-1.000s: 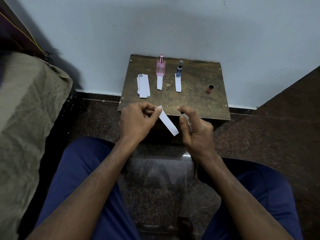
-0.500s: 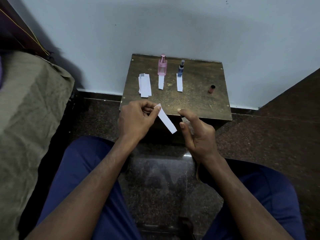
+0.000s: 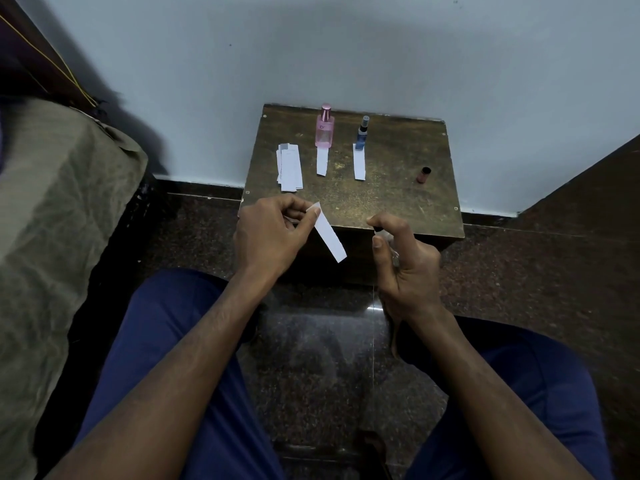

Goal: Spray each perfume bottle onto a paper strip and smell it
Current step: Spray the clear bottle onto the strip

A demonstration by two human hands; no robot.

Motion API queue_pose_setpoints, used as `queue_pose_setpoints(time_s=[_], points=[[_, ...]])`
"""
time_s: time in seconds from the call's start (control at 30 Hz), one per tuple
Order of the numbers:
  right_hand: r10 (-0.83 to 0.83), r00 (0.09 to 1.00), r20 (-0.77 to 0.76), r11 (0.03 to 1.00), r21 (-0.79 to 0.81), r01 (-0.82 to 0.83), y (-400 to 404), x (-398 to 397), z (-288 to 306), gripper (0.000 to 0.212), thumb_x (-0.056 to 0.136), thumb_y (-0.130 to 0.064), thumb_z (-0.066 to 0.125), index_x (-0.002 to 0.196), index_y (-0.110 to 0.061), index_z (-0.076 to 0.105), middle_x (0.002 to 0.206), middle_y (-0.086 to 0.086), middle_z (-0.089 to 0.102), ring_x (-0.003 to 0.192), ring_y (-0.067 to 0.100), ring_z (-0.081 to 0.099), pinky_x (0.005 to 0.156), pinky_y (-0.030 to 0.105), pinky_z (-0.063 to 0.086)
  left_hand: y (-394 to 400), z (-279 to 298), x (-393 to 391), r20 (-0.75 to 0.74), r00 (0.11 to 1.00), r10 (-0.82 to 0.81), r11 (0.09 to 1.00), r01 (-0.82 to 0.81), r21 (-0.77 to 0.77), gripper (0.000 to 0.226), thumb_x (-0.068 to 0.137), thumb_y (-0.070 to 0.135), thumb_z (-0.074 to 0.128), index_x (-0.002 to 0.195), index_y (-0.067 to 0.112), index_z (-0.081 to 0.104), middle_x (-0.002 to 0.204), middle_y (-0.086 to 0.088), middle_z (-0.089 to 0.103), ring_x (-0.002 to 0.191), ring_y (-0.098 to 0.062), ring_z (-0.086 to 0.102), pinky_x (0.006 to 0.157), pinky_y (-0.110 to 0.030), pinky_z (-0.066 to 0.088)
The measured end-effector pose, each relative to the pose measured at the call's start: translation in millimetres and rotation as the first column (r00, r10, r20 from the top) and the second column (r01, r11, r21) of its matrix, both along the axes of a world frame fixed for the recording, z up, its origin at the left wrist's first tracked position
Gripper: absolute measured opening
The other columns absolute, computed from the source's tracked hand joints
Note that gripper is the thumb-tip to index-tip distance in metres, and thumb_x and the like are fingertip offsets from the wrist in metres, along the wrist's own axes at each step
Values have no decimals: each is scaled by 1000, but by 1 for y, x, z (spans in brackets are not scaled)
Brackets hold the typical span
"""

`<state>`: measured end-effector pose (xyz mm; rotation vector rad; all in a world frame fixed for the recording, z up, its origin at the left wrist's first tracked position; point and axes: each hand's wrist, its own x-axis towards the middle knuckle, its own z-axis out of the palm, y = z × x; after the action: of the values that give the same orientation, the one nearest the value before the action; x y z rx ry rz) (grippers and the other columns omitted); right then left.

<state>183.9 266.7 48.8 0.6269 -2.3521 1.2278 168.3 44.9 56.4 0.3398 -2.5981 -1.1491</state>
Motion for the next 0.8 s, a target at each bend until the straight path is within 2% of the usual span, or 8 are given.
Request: queue_pose_setpoints(time_s=[0.1, 0.13, 0.2, 0.27, 0.47, 0.6, 0.67, 0.8], points=[[11, 1000, -21, 1000, -13, -11, 2, 1, -1, 23, 106, -16, 52, 129, -16, 57, 84, -33, 49, 66, -15, 52, 68, 3, 35, 1, -1, 0, 2, 1000, 7, 1000, -7, 5, 25, 91, 60, 74, 95, 36, 83, 75, 24, 72, 66, 8, 67, 63, -18, 54], [22, 999, -38, 1000, -1, -22, 3, 1, -1, 26, 106, -15, 53, 131, -14, 56, 92, -29, 57, 73, -19, 53, 71, 2, 36, 2, -1, 0, 2, 1000, 8, 1000, -8, 2, 25, 91, 60, 75, 95, 36, 83, 75, 24, 72, 66, 8, 67, 62, -18, 54], [54, 996, -71, 998, 31, -52, 5, 2, -2, 29, 105, -14, 54, 134, -11, 55, 104, -6, 71, 86, -26, 53, 79, 0, 38, 2, 0, 0, 3, 1000, 11, 1000, -11, -2, 25, 91, 60, 74, 94, 36, 82, 75, 24, 72, 66, 8, 67, 62, -19, 54], [73, 994, -84, 997, 38, -70, 6, 2, -4, 29, 104, -13, 55, 134, -11, 55, 110, -2, 69, 87, -26, 53, 79, 0, 38, 0, 0, -1, 1, 1000, 14, 1000, -14, 3, 25, 91, 59, 74, 94, 35, 83, 75, 24, 72, 66, 7, 67, 62, -19, 55], [47, 998, -42, 999, 17, -46, 9, 2, -4, 23, 105, -16, 53, 128, -17, 58, 84, -23, 53, 59, -4, 49, 67, 4, 36, -4, 0, -4, -20, 999, 29, 1000, -29, 12, 26, 92, 58, 74, 98, 34, 83, 77, 22, 73, 67, 8, 68, 65, -20, 58], [44, 999, 12, 999, 16, -44, 10, 4, 0, 21, 106, -16, 52, 126, -19, 57, 70, -5, 60, 56, 9, 53, 60, 11, 40, -4, 1, -4, -22, 1000, 20, 1000, -20, -5, 27, 93, 57, 74, 100, 33, 83, 79, 21, 74, 68, 8, 68, 64, -19, 56], [33, 999, 23, 999, 22, -33, 11, 4, 1, 20, 107, -17, 51, 126, -19, 57, 70, -5, 59, 57, 8, 54, 61, 9, 39, -3, 0, -4, -22, 1000, 13, 1000, -13, -13, 27, 94, 57, 74, 100, 32, 83, 80, 21, 74, 69, 7, 68, 64, -19, 57], [10, 999, 33, 1000, 19, -11, 13, 5, -1, 20, 106, -17, 52, 125, -18, 57, 80, -23, 55, 61, -5, 54, 65, 3, 36, -2, -2, -4, -21, 1000, 14, 1000, -14, -17, 28, 93, 58, 73, 100, 33, 83, 81, 20, 75, 71, 5, 69, 66, -22, 58]])
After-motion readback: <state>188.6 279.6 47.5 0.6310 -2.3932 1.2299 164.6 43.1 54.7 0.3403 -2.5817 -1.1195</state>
